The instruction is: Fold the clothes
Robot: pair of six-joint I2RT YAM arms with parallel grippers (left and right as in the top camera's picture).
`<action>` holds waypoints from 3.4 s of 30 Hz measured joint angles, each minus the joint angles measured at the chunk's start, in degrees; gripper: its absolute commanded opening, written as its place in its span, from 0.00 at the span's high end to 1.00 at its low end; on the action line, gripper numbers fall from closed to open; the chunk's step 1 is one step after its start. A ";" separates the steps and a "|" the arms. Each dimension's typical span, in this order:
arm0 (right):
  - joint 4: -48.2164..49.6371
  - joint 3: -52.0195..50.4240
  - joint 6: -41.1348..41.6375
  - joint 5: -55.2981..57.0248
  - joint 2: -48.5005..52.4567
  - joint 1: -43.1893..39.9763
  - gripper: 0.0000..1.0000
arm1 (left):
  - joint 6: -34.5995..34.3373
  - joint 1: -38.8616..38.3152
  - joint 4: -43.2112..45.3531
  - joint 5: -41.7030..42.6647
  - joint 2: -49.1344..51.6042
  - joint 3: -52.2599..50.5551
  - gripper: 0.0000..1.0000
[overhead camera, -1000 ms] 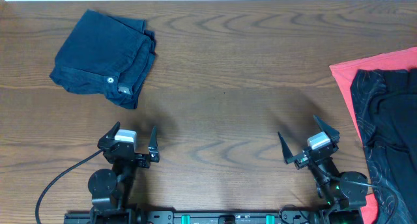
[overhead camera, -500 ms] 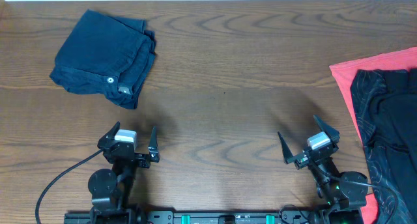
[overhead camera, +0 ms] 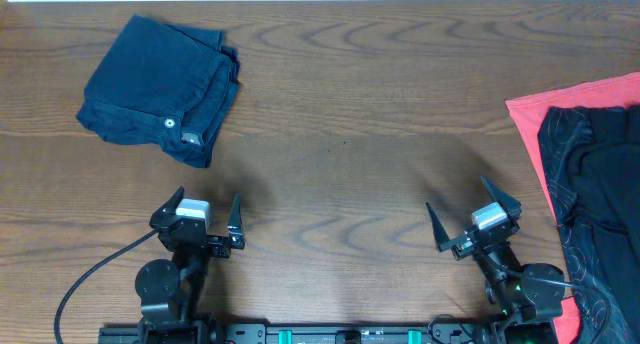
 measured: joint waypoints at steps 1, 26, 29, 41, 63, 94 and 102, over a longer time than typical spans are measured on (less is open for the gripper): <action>0.00 0.02 0.00 0.00 0.00 0.02 0.01 | 0.02 0.00 0.00 0.00 0.00 0.00 0.02; 0.00 0.02 0.00 0.00 0.00 0.00 0.01 | 0.02 0.00 0.00 0.00 0.00 0.00 0.02; 0.00 0.02 0.00 0.00 0.00 0.00 0.01 | 0.00 0.00 0.00 0.00 0.00 0.00 0.02; 3.76 -0.02 1.75 -2.75 0.00 0.00 0.01 | -3.58 0.00 0.63 14.21 0.00 -0.11 0.02; -19.67 34.14 19.10 -2.12 35.23 0.00 0.01 | -10.86 0.00 -22.10 26.99 35.39 34.49 0.02; -41.11 60.78 42.47 16.55 90.51 -47.30 0.14 | -2.25 0.00 -49.35 21.97 64.22 58.82 0.02; -42.56 60.83 43.65 16.26 100.52 -49.37 0.36 | -1.14 0.00 -49.29 21.79 64.22 58.82 0.02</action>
